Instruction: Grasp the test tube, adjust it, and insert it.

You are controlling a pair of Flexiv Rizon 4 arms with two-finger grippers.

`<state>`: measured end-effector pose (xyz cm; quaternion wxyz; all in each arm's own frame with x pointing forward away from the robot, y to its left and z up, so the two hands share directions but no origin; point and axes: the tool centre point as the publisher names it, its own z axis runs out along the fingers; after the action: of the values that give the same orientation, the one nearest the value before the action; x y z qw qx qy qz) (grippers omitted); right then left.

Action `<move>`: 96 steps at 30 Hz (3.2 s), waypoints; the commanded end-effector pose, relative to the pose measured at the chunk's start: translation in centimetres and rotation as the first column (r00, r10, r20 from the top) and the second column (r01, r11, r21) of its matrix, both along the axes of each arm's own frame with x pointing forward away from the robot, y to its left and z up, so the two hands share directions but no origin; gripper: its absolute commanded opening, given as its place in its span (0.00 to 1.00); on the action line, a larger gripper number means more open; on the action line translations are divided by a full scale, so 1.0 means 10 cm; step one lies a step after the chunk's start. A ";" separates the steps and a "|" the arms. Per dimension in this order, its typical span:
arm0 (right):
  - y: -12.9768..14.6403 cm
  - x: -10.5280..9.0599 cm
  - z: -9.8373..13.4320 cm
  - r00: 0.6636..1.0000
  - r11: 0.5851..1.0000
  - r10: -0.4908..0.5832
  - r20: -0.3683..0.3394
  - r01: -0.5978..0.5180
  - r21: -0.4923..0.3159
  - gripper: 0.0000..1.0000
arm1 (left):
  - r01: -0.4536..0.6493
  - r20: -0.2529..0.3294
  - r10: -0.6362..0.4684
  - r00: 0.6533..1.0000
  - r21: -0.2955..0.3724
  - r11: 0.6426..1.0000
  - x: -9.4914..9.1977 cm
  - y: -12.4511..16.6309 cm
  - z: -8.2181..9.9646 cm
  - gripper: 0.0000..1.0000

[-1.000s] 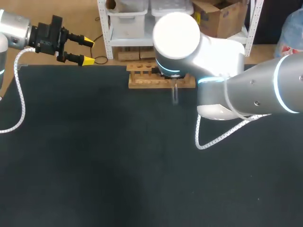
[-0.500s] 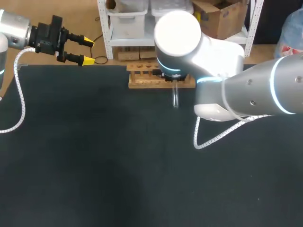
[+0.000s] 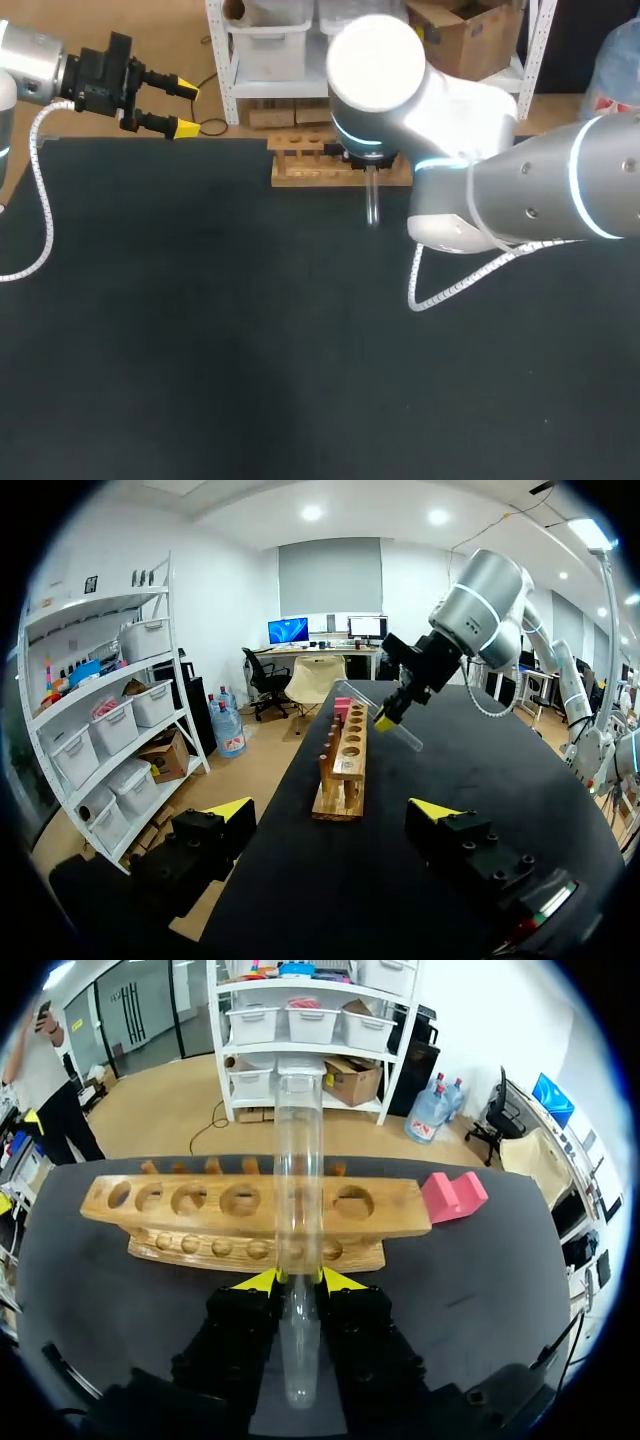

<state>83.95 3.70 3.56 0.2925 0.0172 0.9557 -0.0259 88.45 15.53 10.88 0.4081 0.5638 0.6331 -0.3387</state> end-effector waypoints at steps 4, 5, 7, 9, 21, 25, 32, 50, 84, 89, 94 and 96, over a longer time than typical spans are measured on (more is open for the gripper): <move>-0.22 -0.31 0.39 0.997 1.000 -0.019 0.073 0.018 0.012 0.00 | -0.001 0.002 0.001 1.000 0.000 1.000 -0.01 0.00 0.00 1.00; -0.26 -0.34 0.44 0.996 1.000 -0.024 0.082 0.023 0.015 0.00 | -0.001 0.002 0.001 1.000 0.000 1.000 -0.01 0.00 0.00 1.00; -0.33 -0.39 0.55 0.995 0.999 -0.032 0.096 0.030 0.025 0.00 | -0.001 0.002 0.001 1.000 0.000 1.000 -0.01 0.00 0.00 1.00; -0.42 -0.43 0.65 0.994 0.999 -0.031 0.106 0.027 0.040 0.00 | -0.001 0.002 0.001 1.000 0.000 1.000 -0.01 0.00 0.00 1.00; -0.78 -0.63 1.00 0.995 0.999 0.003 0.097 -0.006 0.037 0.00 | -0.001 0.002 0.001 1.000 0.000 1.000 -0.01 0.00 0.00 1.00; -0.82 -0.66 1.04 0.995 1.000 -0.001 0.099 -0.002 0.029 0.00 | -0.001 0.002 0.001 1.000 0.000 1.000 -0.01 0.00 0.00 1.00; -0.80 -0.68 1.06 0.994 1.000 0.003 0.109 -0.005 0.026 0.00 | -0.001 0.002 0.001 1.000 0.000 1.000 -0.01 0.00 0.00 1.00; -0.79 -0.65 1.12 0.992 1.000 0.000 0.125 -0.002 0.016 0.00 | -0.001 0.002 0.001 1.000 0.000 1.000 -0.01 0.00 0.00 1.00; -0.35 0.06 1.69 0.760 0.969 0.033 0.649 -0.184 0.166 0.00 | -0.001 0.002 0.001 1.000 0.000 1.000 -0.01 0.00 0.00 1.00; -0.29 0.13 1.69 0.719 0.961 0.021 0.695 -0.206 0.184 0.00 | -0.001 0.002 0.001 1.000 0.000 1.000 -0.01 0.00 0.00 1.00; -0.21 0.23 1.67 0.687 0.958 0.020 0.726 -0.221 0.183 0.00 | -0.001 0.002 0.001 1.000 0.000 1.000 -0.01 0.00 0.00 1.00; -0.17 0.26 1.65 0.675 0.958 0.022 0.737 -0.226 0.178 0.00 | -0.001 0.002 0.001 1.000 0.000 1.000 -0.01 0.00 0.00 1.00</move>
<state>85.68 1.49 20.73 0.5840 -0.0011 0.8042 0.1109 88.45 15.53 10.88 0.4081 0.5638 0.6331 -0.3387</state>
